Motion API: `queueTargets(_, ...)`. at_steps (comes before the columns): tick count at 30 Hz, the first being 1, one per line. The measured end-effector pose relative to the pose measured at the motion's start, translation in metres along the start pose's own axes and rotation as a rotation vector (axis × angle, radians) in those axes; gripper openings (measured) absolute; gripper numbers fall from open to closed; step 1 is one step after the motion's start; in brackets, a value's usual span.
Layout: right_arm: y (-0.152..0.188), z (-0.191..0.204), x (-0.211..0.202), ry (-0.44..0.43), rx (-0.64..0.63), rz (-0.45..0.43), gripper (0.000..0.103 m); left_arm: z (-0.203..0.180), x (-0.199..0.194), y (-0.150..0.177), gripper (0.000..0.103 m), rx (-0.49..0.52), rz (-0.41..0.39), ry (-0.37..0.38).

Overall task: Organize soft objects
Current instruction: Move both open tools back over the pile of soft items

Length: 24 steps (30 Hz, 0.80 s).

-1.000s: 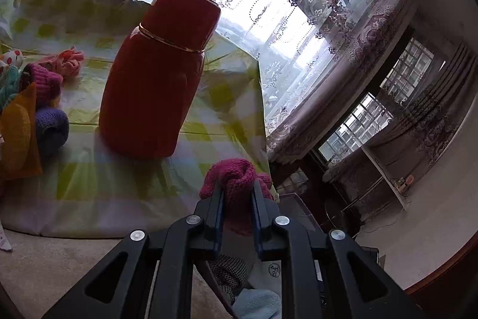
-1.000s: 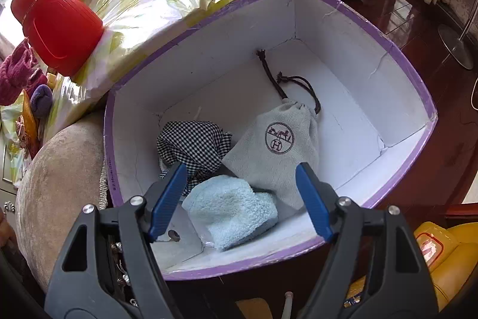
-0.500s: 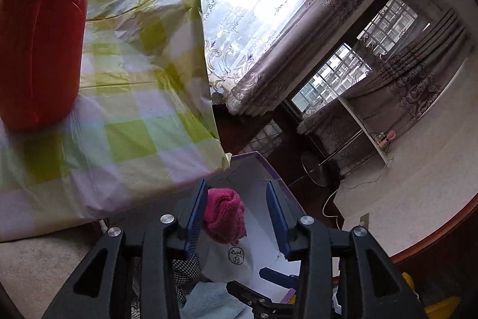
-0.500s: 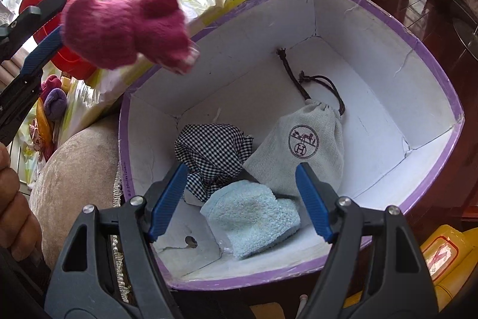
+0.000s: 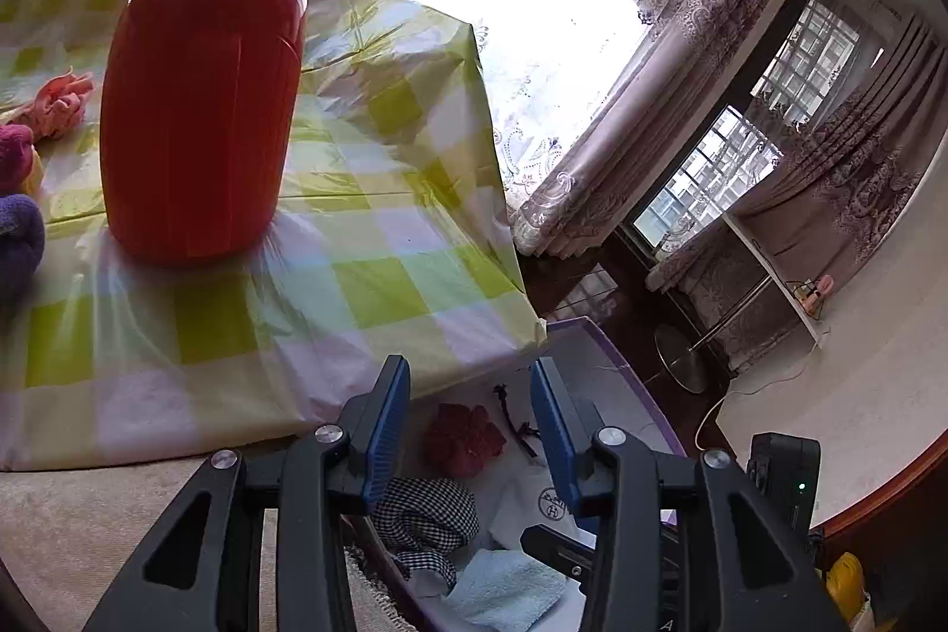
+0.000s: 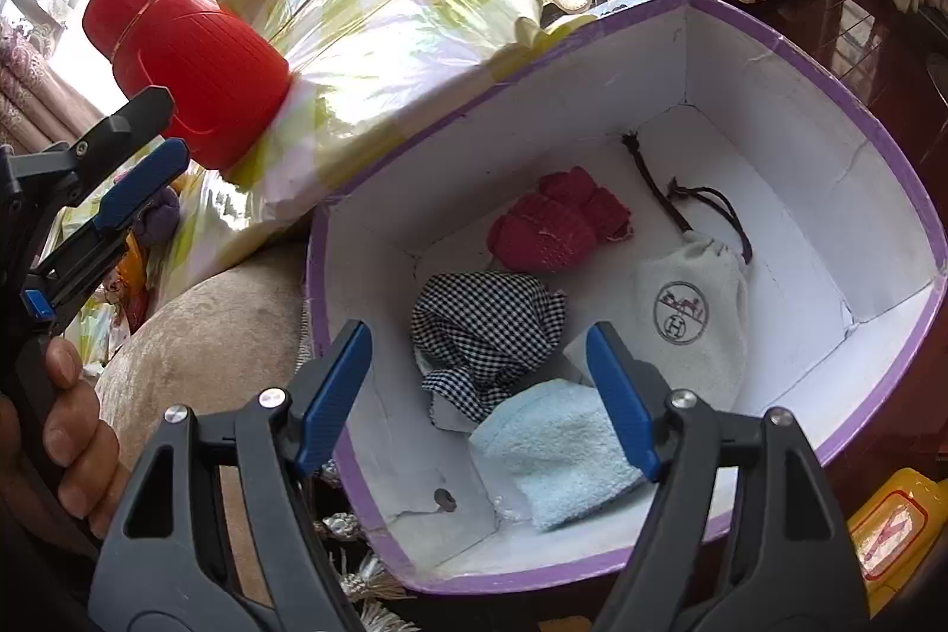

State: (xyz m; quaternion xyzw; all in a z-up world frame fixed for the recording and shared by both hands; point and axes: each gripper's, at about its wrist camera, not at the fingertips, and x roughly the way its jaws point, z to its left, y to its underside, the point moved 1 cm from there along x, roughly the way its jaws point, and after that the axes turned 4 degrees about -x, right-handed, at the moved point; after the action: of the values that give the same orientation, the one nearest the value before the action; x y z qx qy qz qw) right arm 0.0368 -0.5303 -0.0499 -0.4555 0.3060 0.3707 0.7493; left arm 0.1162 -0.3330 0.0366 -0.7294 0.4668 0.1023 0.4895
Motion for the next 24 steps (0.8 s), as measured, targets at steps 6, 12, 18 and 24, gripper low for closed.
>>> queueTargets(6,-0.016,0.057,-0.004,-0.077,-0.086,-0.058,0.078,0.041,-0.044,-0.003,0.044,-0.044,-0.11,-0.108)
queueTargets(12,-0.023,0.121,0.002,-0.145,-0.187,-0.08,0.078,0.1,-0.092,-0.001,0.044,-0.153,-0.222,-0.227)
queueTargets(18,-0.02,0.173,0.019,-0.177,-0.279,-0.05,0.078,0.153,-0.138,0.011,0.044,-0.269,-0.309,-0.324)
queueTargets(24,-0.019,0.207,0.037,-0.187,-0.328,-0.022,0.078,0.196,-0.163,0.009,0.044,-0.369,-0.354,-0.374)
